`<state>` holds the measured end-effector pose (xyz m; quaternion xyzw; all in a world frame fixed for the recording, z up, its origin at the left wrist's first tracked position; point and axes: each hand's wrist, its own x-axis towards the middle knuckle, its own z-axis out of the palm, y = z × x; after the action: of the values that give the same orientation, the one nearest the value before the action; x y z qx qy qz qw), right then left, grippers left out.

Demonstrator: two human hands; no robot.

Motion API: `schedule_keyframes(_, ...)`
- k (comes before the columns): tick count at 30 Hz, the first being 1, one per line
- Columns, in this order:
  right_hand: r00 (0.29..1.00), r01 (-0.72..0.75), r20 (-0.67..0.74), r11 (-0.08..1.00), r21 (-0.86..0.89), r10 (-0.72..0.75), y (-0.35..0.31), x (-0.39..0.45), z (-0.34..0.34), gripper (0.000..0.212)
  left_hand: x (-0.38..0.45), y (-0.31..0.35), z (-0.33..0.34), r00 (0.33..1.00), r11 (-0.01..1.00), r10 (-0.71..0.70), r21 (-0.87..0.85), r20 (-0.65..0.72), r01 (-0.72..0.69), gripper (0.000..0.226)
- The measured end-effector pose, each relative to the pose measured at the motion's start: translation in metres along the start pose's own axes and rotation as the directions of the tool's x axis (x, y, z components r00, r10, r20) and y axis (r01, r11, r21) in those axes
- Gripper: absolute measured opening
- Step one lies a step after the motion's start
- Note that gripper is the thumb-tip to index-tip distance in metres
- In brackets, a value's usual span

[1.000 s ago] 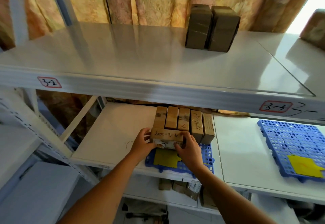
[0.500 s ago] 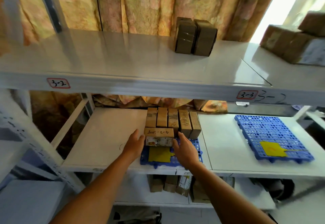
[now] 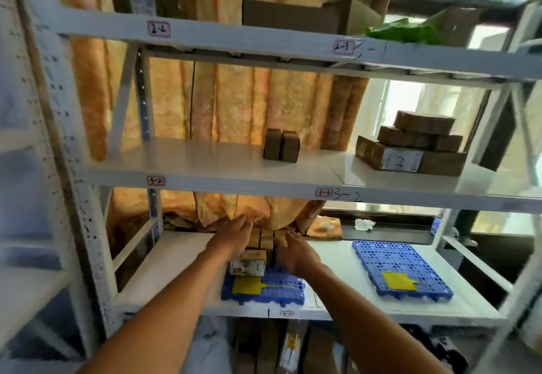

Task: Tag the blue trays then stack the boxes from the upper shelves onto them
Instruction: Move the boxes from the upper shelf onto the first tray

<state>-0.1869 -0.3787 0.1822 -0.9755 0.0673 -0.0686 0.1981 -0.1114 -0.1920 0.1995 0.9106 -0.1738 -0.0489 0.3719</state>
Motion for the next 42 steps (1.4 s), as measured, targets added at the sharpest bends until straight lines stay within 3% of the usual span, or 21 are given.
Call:
schedule_keyframes(5, 0.995, 0.018, -0.100, 0.999, 0.048, -0.013, -0.023, -0.043, -0.054, 0.049, -0.056, 0.073, -0.016, 0.994, 0.991, 0.111, -0.077, -0.023, -0.112, 0.041)
schedule_keyframes(10, 0.969, 0.061, -0.244, 0.996, 0.065, -0.043, -0.041, -0.052, -0.090, 0.057, -0.060, 0.107, -0.034, 0.987, 0.989, 0.131, -0.054, -0.098, -0.137, 0.068)
schedule_keyframes(15, 0.835, 0.182, -0.539, 0.979, 0.088, -0.107, -0.044, -0.015, -0.119, 0.055, -0.019, 0.118, -0.056, 0.927, 0.969, 0.223, -0.037, -0.301, -0.245, 0.067)
schedule_keyframes(19, 0.735, 0.168, -0.678, 0.970, 0.177, -0.004, -0.036, 0.043, -0.132, 0.048, 0.043, 0.109, -0.066, 0.918, 0.967, 0.191, -0.094, -0.348, -0.237, 0.063)
schedule_keyframes(23, 0.770, 0.114, -0.619, 0.921, 0.372, 0.155, -0.026, 0.116, -0.136, 0.054, 0.117, 0.095, -0.073, 0.965, 0.982, 0.112, -0.125, -0.239, -0.145, 0.064)
schedule_keyframes(27, 0.846, -0.006, -0.443, 0.836, 0.549, 0.297, -0.015, 0.173, -0.137, 0.065, 0.178, 0.098, -0.081, 0.990, 0.986, 0.033, -0.158, -0.135, -0.054, 0.068)
schedule_keyframes(32, 0.884, -0.060, -0.272, 0.669, 0.740, 0.379, -0.004, 0.228, -0.135, 0.080, 0.235, 0.111, -0.073, 0.997, 0.926, -0.021, -0.376, -0.077, -0.010, 0.075)
schedule_keyframes(34, 0.889, -0.083, -0.260, 0.692, 0.717, 0.376, -0.003, 0.245, -0.134, 0.085, 0.247, 0.113, -0.068, 0.995, 0.964, 0.009, -0.263, -0.096, -0.034, 0.082)
schedule_keyframes(37, 0.896, -0.138, -0.264, 0.790, 0.598, 0.357, -0.003, 0.264, -0.127, 0.092, 0.260, 0.115, -0.062, 0.987, 0.997, -0.068, -0.046, -0.144, 0.061, 0.106)
schedule_keyframes(39, 0.894, -0.139, -0.276, 0.804, 0.578, 0.353, -0.001, 0.268, -0.124, 0.092, 0.263, 0.114, -0.060, 0.985, 0.996, -0.083, -0.030, -0.151, 0.079, 0.114)
schedule_keyframes(42, 0.874, -0.074, -0.312, 0.738, 0.671, 0.372, -0.001, 0.260, -0.128, 0.080, 0.262, 0.113, -0.063, 0.991, 0.995, -0.074, -0.079, -0.111, 0.065, 0.117)
